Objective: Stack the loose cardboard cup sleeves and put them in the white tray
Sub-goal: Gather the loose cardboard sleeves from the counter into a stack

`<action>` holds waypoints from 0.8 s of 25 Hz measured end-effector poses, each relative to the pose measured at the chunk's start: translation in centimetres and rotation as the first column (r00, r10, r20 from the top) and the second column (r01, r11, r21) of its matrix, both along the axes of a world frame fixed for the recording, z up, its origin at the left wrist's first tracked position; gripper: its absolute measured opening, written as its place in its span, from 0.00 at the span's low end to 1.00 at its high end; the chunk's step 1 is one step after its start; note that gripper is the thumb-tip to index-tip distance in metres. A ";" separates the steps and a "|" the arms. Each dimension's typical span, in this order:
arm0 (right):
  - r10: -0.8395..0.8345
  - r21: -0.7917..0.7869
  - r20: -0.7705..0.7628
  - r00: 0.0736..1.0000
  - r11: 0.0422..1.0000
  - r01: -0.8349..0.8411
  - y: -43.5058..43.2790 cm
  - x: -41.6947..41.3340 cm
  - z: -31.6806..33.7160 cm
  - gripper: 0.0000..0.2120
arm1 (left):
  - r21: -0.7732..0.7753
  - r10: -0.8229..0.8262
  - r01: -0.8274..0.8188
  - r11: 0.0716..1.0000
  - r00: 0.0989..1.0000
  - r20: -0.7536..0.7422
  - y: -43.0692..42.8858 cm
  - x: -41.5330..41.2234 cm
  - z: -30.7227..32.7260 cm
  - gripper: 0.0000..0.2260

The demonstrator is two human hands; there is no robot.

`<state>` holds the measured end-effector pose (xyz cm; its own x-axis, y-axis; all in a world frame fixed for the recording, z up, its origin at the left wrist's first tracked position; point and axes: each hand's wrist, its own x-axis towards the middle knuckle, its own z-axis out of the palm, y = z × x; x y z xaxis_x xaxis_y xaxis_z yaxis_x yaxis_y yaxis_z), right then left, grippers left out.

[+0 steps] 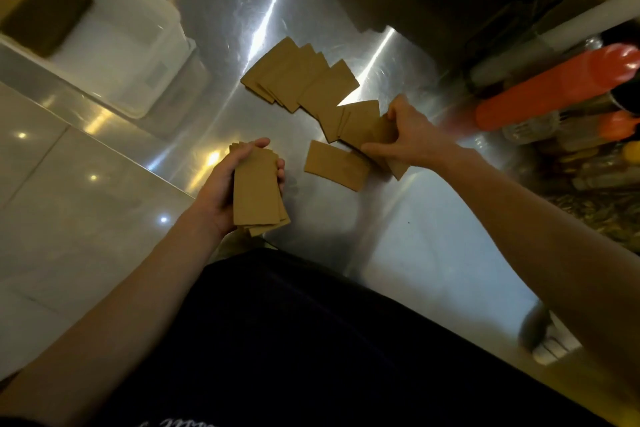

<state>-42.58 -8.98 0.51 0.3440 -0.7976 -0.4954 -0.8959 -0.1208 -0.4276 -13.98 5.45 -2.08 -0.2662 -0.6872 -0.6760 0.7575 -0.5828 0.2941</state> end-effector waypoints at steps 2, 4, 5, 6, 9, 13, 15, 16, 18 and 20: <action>0.058 0.026 -0.057 0.997 0.998 -0.056 0.1 0.2 -0.6 0.31 | 0.002 0.004 -0.004 1.000 1.000 -0.001 0.3 0.1 -0.1 0.28; 0.074 0.061 -0.097 0.993 0.996 -0.069 0.4 0.3 -0.8 0.32 | 0.002 0.016 -0.016 1.000 1.000 0.003 0.5 0.3 -0.2 0.28; 0.080 0.065 -0.111 0.991 0.995 -0.073 0.8 0.5 -0.8 0.32 | 0.003 0.023 -0.023 1.000 1.000 0.005 0.7 0.3 -0.2 0.26; 0.096 0.055 -0.120 0.988 0.994 -0.090 1.2 0.7 -0.8 0.31 | 0.005 0.029 -0.029 1.000 1.000 0.004 0.8 0.3 -0.2 0.24; 0.174 0.042 -0.102 0.980 0.985 -0.170 2.8 1.9 -1.1 0.26 | 0.019 0.026 -0.026 0.999 1.000 0.015 1.0 0.2 -0.1 0.16; 0.256 0.115 -0.156 0.954 0.964 -0.240 2.8 4.5 -1.6 0.28 | 0.013 0.014 -0.014 1.000 1.000 0.013 1.2 0.1 -0.1 0.16; 0.298 0.144 -0.238 0.924 0.952 -0.270 2.6 5.6 -1.8 0.32 | 0.011 0.014 -0.014 1.000 1.000 0.014 1.4 0.1 -0.1 0.15; 0.313 0.143 -0.280 0.908 0.949 -0.283 2.8 6.1 -2.1 0.33 | 0.011 0.014 -0.014 1.000 1.000 0.015 1.4 0.1 0.0 0.15; 0.320 0.093 -0.342 0.883 0.947 -0.308 3.4 6.7 -2.9 0.31 | 0.013 0.016 -0.016 1.000 1.000 0.012 1.6 0.2 0.1 0.15; 0.288 0.027 -0.356 0.889 0.954 -0.299 4.2 6.9 -3.3 0.30 | 0.007 0.024 -0.024 1.000 1.000 0.014 1.7 0.3 0.1 0.14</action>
